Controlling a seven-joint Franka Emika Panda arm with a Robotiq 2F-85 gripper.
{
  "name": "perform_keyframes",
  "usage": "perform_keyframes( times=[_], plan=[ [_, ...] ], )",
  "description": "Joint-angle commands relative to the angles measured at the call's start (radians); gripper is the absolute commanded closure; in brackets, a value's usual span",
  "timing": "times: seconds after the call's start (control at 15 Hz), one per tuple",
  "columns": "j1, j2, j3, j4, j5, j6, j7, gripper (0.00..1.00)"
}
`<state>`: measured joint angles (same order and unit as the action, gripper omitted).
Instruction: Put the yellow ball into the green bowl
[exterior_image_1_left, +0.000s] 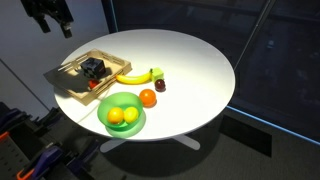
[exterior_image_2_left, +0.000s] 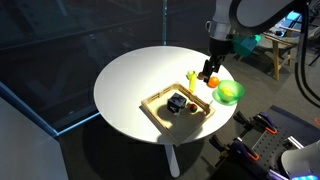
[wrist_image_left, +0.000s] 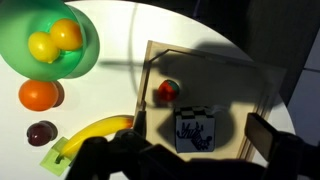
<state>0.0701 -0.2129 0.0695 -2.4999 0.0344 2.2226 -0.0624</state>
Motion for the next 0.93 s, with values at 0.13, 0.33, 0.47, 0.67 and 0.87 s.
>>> perform_keyframes(
  times=[0.13, 0.33, 0.47, 0.67, 0.87],
  plan=[
    [0.008, -0.134, 0.000, -0.054, 0.019, -0.024, 0.046, 0.00],
    [0.005, -0.182, 0.001, -0.075, 0.015, -0.034, 0.068, 0.00],
    [0.003, -0.206, 0.002, -0.085, 0.014, -0.057, 0.086, 0.00],
    [0.001, -0.231, 0.003, -0.099, 0.014, -0.089, 0.112, 0.00],
    [0.002, -0.250, 0.001, -0.115, 0.021, -0.105, 0.127, 0.00]
  ],
)
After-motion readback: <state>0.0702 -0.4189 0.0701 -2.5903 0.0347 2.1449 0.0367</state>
